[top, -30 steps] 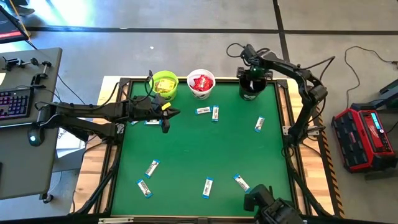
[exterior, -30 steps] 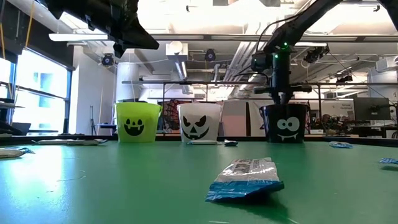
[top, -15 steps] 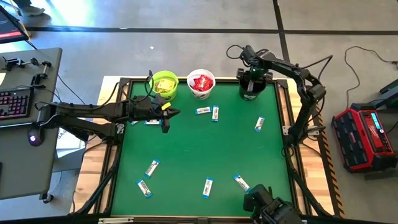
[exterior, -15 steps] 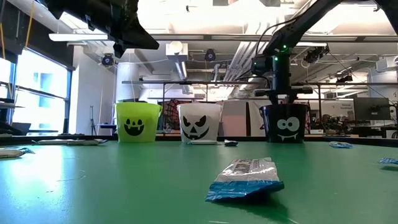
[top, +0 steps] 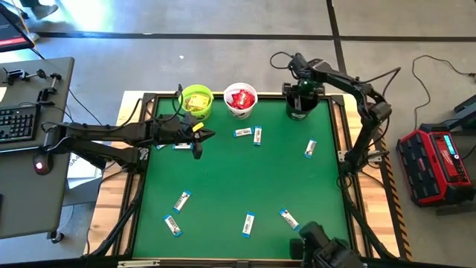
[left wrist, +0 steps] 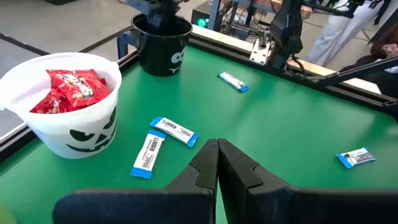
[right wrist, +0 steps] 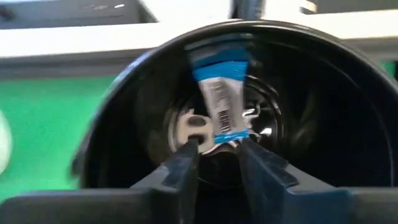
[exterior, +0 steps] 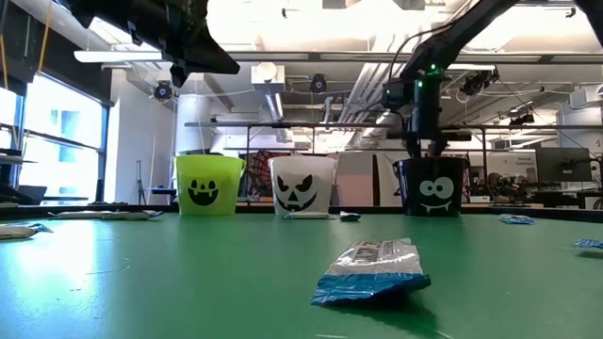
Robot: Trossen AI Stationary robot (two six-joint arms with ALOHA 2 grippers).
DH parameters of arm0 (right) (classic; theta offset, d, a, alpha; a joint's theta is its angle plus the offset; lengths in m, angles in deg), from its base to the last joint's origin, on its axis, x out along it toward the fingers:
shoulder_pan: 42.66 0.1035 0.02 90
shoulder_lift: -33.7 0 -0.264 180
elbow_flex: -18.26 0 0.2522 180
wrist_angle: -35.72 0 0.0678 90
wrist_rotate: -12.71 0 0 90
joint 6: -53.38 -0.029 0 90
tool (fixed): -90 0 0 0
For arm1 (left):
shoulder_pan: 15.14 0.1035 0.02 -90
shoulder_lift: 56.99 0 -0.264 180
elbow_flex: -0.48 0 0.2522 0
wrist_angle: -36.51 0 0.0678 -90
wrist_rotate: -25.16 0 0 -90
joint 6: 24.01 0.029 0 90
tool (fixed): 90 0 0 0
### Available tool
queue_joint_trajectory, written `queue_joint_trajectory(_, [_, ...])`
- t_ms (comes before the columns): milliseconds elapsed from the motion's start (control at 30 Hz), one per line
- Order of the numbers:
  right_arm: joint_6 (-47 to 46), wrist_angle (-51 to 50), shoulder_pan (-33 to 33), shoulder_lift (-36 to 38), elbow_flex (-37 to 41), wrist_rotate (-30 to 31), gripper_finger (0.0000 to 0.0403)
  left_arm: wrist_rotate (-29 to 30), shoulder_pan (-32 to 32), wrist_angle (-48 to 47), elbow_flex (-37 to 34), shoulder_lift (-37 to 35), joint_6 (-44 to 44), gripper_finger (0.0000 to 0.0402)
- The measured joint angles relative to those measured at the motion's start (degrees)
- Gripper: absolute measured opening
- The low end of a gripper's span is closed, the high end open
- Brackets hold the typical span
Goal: Sort candy by brand, put in halloween buckets
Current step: Put the white chocolate bar into the black bucket
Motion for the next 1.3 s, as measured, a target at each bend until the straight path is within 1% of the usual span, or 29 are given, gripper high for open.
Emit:
queue_joint_trajectory(67, [3.5,-0.1,0.1,1.7,0.0,-0.5,0.0073,0.0,0.0,0.2,0.0,-0.6,0.0,0.0000])
queue_joint_trajectory(167, [8.1,-0.1,1.0,5.6,0.0,0.1,0.0018,0.0,0.0,0.0,0.0,-1.7,0.0,0.0000])
queue_joint_trajectory(200, [9.5,0.1,1.4,7.2,0.0,0.1,0.0009,0.0,0.0,-0.2,0.1,-2.2,0.0,0.0000])
queue_joint_trajectory(333, [14.1,2.3,4.5,13.7,-0.1,-1.5,0.0008,0.0,0.0,-6.2,2.3,-3.1,0.0,0.0000])
queue_joint_trajectory(433, [17.3,4.3,9.7,17.4,0.2,-1.8,0.0003,0.0,0.0,-12.9,4.5,-3.1,1.3,0.0000])
queue_joint_trajectory(533, [18.2,12.4,15.7,20.8,5.3,-3.4,0.0001,-0.6,0.1,-19.5,6.7,-3.1,3.1,0.0000])
queue_joint_trajectory(633, [16.5,25.5,22.1,23.9,13.7,-7.3,0.0001,-2.4,0.5,-25.8,8.4,-3.1,4.3,0.0000])
queue_joint_trajectory(667, [15.4,29.8,24.5,24.8,16.6,-7.6,0.0000,-3.3,0.6,-27.8,8.9,-3.1,4.5,0.0000])
queue_joint_trajectory(767, [12.8,40.7,31.5,26.8,23.5,-6.3,0.0000,-5.6,0.6,-31.3,9.6,-3.1,4.6,0.0000])
queue_joint_trajectory(833, [11.7,44.5,35.8,27.6,26.6,-4.1,0.0000,-7.6,0.6,-32.8,9.6,-3.1,4.0,0.0000])
queue_joint_trajectory(933, [10.5,45.6,41.5,28.7,29.2,-0.7,0.0000,-10.0,0.1,-34.2,9.6,-2.6,0.9,0.0000])
queue_joint_trajectory(1100, [11.0,44.0,48.3,30.2,31.1,-0.5,0.0000,-10.6,-2.1,-33.6,9.6,1.3,-2.9,0.0000])
queue_joint_trajectory(1200, [12.6,40.7,50.5,31.2,31.1,-0.7,0.0000,-10.5,-3.9,-30.9,9.6,5.5,-5.4,0.0000])
queue_joint_trajectory(1300, [14.6,35.8,51.4,32.2,31.1,-2.5,0.0000,-10.8,-6.3,-27.2,9.6,9.6,-5.9,0.0000])
